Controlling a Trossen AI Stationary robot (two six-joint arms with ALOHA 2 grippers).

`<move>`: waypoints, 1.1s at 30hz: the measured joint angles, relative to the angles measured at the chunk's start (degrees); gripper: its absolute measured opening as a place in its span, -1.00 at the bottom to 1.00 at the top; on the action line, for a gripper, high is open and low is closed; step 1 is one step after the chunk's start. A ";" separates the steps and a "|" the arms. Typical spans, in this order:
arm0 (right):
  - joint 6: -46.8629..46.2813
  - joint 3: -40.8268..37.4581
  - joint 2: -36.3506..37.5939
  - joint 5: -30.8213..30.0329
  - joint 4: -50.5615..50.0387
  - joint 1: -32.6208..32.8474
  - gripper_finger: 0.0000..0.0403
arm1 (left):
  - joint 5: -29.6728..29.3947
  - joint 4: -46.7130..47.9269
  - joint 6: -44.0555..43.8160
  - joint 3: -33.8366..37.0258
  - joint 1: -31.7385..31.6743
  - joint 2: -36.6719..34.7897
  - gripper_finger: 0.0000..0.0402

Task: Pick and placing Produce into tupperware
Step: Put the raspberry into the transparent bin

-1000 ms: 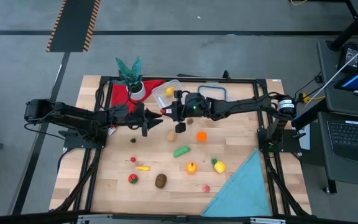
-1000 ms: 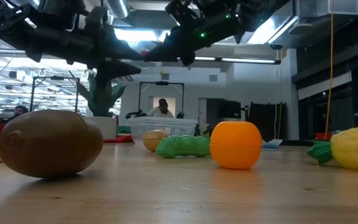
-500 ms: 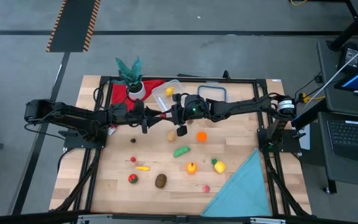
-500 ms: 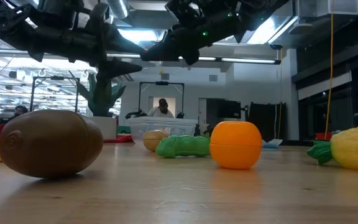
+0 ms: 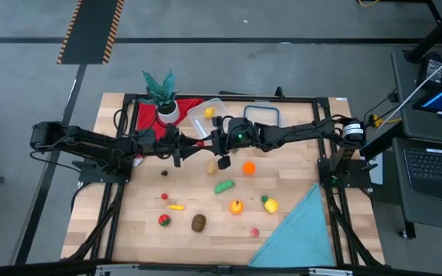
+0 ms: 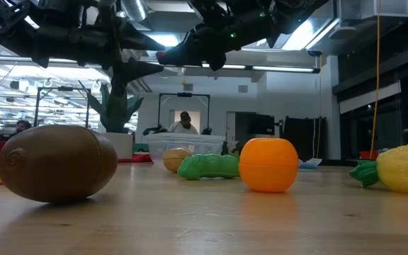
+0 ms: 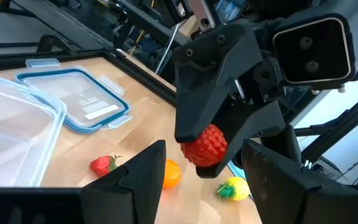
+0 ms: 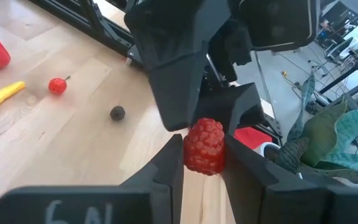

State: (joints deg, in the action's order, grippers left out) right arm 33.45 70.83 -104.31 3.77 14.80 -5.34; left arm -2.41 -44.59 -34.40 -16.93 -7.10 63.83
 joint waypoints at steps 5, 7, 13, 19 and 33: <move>0.02 0.00 0.00 0.00 0.12 0.00 -0.55 | -0.59 -0.24 -0.01 0.00 0.03 0.33 -0.03; 0.02 0.00 0.00 -0.01 0.12 -0.02 -0.55 | -1.29 -0.07 -0.04 0.00 0.03 0.42 -0.03; 0.02 0.00 0.00 -0.02 0.16 -0.02 -0.55 | -1.93 -0.60 -0.47 0.00 0.03 0.42 -0.02; 0.04 0.00 0.00 -0.02 0.16 -0.02 -0.55 | -2.18 -1.15 -0.13 0.00 0.03 0.42 -0.07; 0.04 0.00 0.00 -0.07 0.14 -0.04 -0.56 | -2.17 -1.43 0.45 0.00 0.03 0.70 -0.39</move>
State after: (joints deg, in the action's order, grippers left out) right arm 33.50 70.83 -104.31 3.70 14.95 -5.39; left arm -4.58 -46.02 -33.95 -16.93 -7.07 64.53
